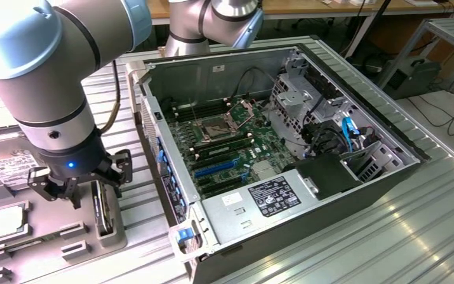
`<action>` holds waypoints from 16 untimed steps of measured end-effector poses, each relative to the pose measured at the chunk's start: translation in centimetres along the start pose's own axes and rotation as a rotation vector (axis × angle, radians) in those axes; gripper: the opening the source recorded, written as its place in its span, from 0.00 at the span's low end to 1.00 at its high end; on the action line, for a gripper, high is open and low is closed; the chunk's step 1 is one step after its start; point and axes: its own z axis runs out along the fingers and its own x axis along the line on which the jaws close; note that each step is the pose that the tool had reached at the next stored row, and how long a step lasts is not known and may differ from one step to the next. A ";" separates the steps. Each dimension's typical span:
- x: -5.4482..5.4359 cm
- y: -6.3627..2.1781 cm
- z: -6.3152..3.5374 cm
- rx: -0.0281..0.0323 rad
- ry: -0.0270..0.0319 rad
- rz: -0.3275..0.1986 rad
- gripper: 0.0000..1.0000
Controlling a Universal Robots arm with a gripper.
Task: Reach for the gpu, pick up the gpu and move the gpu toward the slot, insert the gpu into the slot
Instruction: 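Pick up the gpu and move the gpu toward the slot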
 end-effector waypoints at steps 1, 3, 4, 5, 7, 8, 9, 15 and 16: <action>0.0 -0.02 0.00 0.0000 0.0001 0.003 0.72; 0.0 -0.03 0.00 0.0002 0.0003 0.008 0.72; 0.0 -0.03 0.01 0.0001 0.0002 0.009 0.72; 0.0 -0.03 0.00 0.0002 0.0002 0.009 0.72; 0.0 -0.03 0.00 0.0002 0.0002 0.009 0.72; 0.0 -0.05 0.01 0.0002 0.0003 0.009 0.72; 0.0 -0.06 0.00 0.0002 0.0003 0.009 0.71; 0.0 -0.14 0.01 0.0002 0.0002 0.010 0.57; 0.0 -0.14 0.01 0.0002 0.0003 0.011 0.57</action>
